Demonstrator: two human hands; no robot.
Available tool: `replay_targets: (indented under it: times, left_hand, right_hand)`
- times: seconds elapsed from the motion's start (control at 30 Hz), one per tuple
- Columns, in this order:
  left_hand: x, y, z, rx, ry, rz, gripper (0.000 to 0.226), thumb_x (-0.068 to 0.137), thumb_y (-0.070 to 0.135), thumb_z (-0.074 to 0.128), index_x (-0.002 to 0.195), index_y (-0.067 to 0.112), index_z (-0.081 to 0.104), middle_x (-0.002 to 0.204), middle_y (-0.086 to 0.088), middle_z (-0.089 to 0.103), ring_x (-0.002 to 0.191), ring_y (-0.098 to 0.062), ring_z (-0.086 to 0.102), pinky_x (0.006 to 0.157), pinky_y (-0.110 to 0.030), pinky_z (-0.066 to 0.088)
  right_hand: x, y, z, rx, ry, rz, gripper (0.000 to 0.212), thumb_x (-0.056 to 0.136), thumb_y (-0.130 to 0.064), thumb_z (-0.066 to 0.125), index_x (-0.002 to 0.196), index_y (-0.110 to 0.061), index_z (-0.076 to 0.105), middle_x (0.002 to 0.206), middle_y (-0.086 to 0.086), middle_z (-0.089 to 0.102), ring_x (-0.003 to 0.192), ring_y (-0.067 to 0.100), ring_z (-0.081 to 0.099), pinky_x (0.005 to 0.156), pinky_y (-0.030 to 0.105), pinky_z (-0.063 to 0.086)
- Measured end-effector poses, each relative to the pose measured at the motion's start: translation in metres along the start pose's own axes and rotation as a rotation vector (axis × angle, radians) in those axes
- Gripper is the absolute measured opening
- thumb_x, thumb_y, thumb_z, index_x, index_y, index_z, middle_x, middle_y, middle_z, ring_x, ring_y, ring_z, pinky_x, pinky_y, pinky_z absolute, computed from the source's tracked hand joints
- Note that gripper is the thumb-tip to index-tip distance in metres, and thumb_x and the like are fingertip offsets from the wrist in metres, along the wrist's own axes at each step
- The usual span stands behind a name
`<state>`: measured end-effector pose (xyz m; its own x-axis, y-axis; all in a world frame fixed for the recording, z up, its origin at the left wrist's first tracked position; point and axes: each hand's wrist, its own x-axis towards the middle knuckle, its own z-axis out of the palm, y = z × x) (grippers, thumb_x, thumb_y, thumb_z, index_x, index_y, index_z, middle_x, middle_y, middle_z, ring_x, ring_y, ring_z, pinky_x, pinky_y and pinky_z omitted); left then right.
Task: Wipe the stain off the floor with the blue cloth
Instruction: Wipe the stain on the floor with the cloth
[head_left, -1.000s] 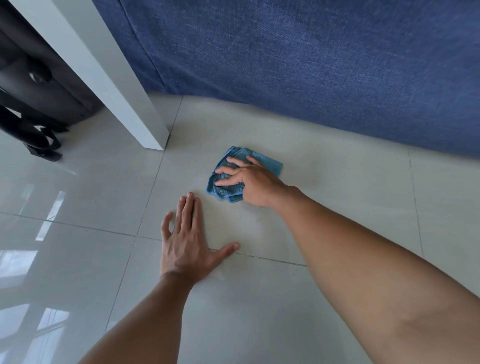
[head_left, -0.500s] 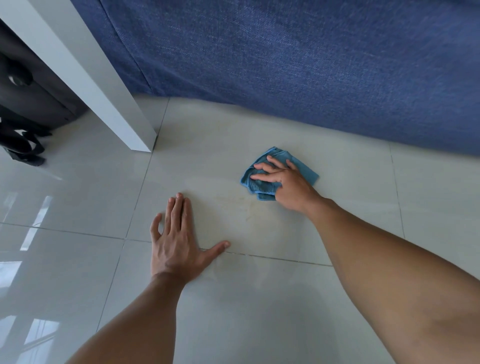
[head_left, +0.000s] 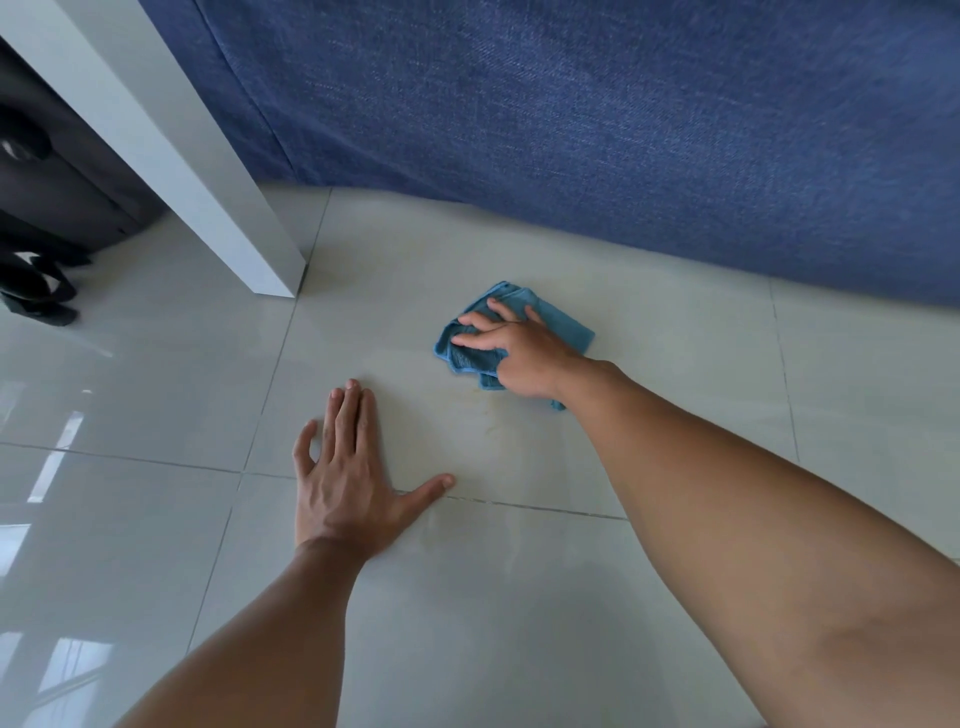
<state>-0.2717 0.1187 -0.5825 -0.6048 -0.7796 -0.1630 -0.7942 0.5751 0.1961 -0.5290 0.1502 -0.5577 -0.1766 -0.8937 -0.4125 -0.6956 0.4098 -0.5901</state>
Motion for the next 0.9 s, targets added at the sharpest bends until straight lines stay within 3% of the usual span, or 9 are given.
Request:
replay_targets:
  times: [0.17, 0.33, 0.47, 0.6, 0.7, 0.8, 0.9]
  left_hand:
    - [0.002, -0.001, 0.0, -0.008, -0.024, -0.001, 0.138, 0.057, 0.101, 0.037, 0.157, 0.008, 0.016, 0.168, -0.007, 0.011, 0.155, -0.019, 0.005, 0.123, -0.044, 0.008]
    - [0.002, -0.002, -0.001, -0.002, -0.033, -0.001, 0.142, 0.055, 0.102, 0.039, 0.157, 0.007, 0.013, 0.168, -0.008, 0.008, 0.156, -0.02, 0.003, 0.124, -0.044, 0.007]
    - [0.003, -0.001, 0.0, -0.001, -0.027, -0.005, 0.14, 0.056, 0.101, 0.04, 0.157, 0.007, 0.013, 0.168, -0.008, 0.009, 0.155, -0.02, 0.004, 0.124, -0.045, 0.008]
    - [0.002, 0.0, 0.0, -0.003, -0.024, -0.005, 0.139, 0.057, 0.101, 0.04, 0.157, 0.008, 0.012, 0.168, -0.007, 0.008, 0.155, -0.02, 0.003, 0.124, -0.045, 0.009]
    - [0.002, 0.001, -0.001, -0.017, -0.018, -0.005, 0.138, 0.057, 0.1, 0.04, 0.157, 0.009, 0.013, 0.168, -0.006, 0.009, 0.155, -0.019, 0.002, 0.124, -0.045, 0.008]
    - [0.002, 0.0, 0.0, -0.02, -0.02, 0.001, 0.138, 0.057, 0.1, 0.041, 0.157, 0.009, 0.013, 0.168, -0.006, 0.009, 0.155, -0.019, 0.002, 0.124, -0.045, 0.008]
    - [0.001, 0.001, 0.0, -0.019, -0.022, 0.006, 0.139, 0.056, 0.1, 0.042, 0.157, 0.008, 0.014, 0.168, -0.008, 0.01, 0.156, -0.02, 0.003, 0.123, -0.046, 0.009]
  right_hand:
    - [0.011, -0.019, 0.013, -0.011, -0.048, -0.06, 0.077, 0.08, 0.009, 0.046, 0.145, -0.032, 0.054, 0.164, -0.016, 0.03, 0.156, 0.009, 0.004, 0.124, 0.043, -0.013]
    - [0.004, -0.021, 0.026, -0.053, -0.036, -0.145, 0.059, 0.089, -0.006, 0.047, 0.141, -0.033, 0.058, 0.161, -0.016, 0.035, 0.155, 0.009, 0.007, 0.124, 0.04, -0.013]
    - [-0.019, -0.008, 0.038, -0.058, -0.004, -0.211, 0.06, 0.088, -0.004, 0.044, 0.137, -0.032, 0.063, 0.158, -0.014, 0.041, 0.155, 0.009, 0.012, 0.122, 0.035, -0.012]
    - [-0.032, -0.001, 0.035, -0.068, 0.015, -0.218, 0.055, 0.092, -0.003, 0.044, 0.135, -0.032, 0.064, 0.155, -0.016, 0.046, 0.153, 0.006, 0.018, 0.125, 0.039, 0.001]
    - [-0.032, 0.004, 0.032, -0.144, 0.147, -0.219, 0.048, 0.099, -0.018, 0.05, 0.146, -0.03, 0.053, 0.159, -0.012, 0.04, 0.154, 0.011, 0.019, 0.123, 0.038, 0.016]
    - [-0.032, 0.01, 0.034, -0.273, 0.099, -0.169, 0.059, 0.102, -0.039, 0.047, 0.158, -0.033, 0.029, 0.168, -0.013, 0.018, 0.156, 0.012, 0.0, 0.125, 0.036, 0.005]
    - [-0.03, 0.012, 0.042, -0.335, 0.082, -0.171, 0.063, 0.103, -0.049, 0.04, 0.16, -0.035, 0.018, 0.17, -0.013, 0.007, 0.156, 0.013, -0.009, 0.126, 0.038, -0.004]
